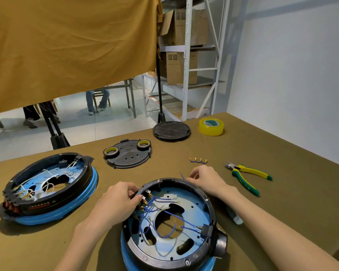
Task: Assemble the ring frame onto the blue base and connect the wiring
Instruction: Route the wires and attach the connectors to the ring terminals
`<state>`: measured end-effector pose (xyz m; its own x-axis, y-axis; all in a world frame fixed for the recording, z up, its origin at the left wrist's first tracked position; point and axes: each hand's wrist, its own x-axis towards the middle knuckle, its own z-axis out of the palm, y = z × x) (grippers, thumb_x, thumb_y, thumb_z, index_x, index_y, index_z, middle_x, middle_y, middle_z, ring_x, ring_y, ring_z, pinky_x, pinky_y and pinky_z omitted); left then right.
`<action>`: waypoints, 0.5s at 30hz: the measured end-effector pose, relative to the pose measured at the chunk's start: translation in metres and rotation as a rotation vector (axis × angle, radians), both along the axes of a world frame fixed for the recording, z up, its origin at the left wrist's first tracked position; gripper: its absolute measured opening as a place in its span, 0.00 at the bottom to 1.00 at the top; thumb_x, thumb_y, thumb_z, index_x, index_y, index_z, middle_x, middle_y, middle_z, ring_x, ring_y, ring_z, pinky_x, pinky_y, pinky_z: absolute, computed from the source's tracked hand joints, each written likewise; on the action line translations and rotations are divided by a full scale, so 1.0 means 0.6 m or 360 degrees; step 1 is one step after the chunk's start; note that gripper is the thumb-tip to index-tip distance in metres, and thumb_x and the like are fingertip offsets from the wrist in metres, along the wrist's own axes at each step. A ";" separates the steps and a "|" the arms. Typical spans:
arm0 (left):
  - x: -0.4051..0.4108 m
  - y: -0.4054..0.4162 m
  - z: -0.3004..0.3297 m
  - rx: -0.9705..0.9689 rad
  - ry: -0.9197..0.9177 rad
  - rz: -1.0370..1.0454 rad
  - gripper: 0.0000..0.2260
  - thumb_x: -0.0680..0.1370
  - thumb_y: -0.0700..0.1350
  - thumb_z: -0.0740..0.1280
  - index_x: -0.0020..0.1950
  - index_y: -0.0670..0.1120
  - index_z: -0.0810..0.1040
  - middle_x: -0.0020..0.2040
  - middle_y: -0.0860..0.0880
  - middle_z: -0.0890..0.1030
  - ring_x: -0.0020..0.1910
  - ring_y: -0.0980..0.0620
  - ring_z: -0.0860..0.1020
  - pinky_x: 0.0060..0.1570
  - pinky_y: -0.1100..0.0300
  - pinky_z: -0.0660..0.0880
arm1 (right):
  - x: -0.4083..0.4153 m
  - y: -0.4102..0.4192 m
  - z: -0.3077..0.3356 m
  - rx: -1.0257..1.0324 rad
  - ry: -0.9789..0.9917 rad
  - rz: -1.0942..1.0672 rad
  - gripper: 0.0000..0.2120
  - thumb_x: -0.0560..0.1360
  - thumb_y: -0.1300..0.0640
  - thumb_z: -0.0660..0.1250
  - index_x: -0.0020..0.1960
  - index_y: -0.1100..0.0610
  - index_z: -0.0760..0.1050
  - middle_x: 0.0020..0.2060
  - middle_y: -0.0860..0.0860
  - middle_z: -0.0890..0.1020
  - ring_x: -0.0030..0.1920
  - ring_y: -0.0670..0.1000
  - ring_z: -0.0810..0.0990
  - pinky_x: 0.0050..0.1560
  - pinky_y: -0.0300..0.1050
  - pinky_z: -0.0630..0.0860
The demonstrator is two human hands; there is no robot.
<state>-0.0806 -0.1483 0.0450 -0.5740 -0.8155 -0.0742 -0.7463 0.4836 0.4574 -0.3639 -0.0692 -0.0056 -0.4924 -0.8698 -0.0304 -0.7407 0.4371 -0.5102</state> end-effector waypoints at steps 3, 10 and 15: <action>0.004 -0.003 0.001 0.0056 0.0006 -0.0029 0.08 0.82 0.56 0.67 0.57 0.56 0.82 0.49 0.54 0.82 0.44 0.53 0.79 0.41 0.57 0.74 | 0.013 -0.029 0.007 0.0081 0.0006 0.0003 0.17 0.76 0.42 0.73 0.48 0.57 0.85 0.44 0.52 0.86 0.47 0.53 0.83 0.48 0.50 0.80; 0.008 0.000 -0.001 0.0061 0.0021 -0.0038 0.05 0.81 0.56 0.68 0.52 0.57 0.81 0.45 0.53 0.83 0.42 0.53 0.81 0.39 0.61 0.74 | 0.011 -0.056 0.012 0.0124 -0.0230 -0.0049 0.10 0.77 0.61 0.68 0.44 0.68 0.83 0.46 0.61 0.87 0.49 0.59 0.85 0.57 0.56 0.81; -0.002 0.001 -0.008 -0.0042 0.0052 0.0052 0.06 0.80 0.58 0.69 0.54 0.59 0.81 0.46 0.58 0.82 0.44 0.57 0.81 0.40 0.61 0.76 | 0.026 -0.020 0.047 -0.0446 -0.0703 0.0039 0.08 0.81 0.63 0.67 0.44 0.64 0.82 0.34 0.53 0.83 0.31 0.48 0.75 0.31 0.38 0.73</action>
<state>-0.0817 -0.1474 0.0399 -0.5488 -0.8353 -0.0339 -0.7467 0.4716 0.4690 -0.3483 -0.0812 0.0224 -0.4647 -0.8854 0.0047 -0.4366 0.2245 -0.8712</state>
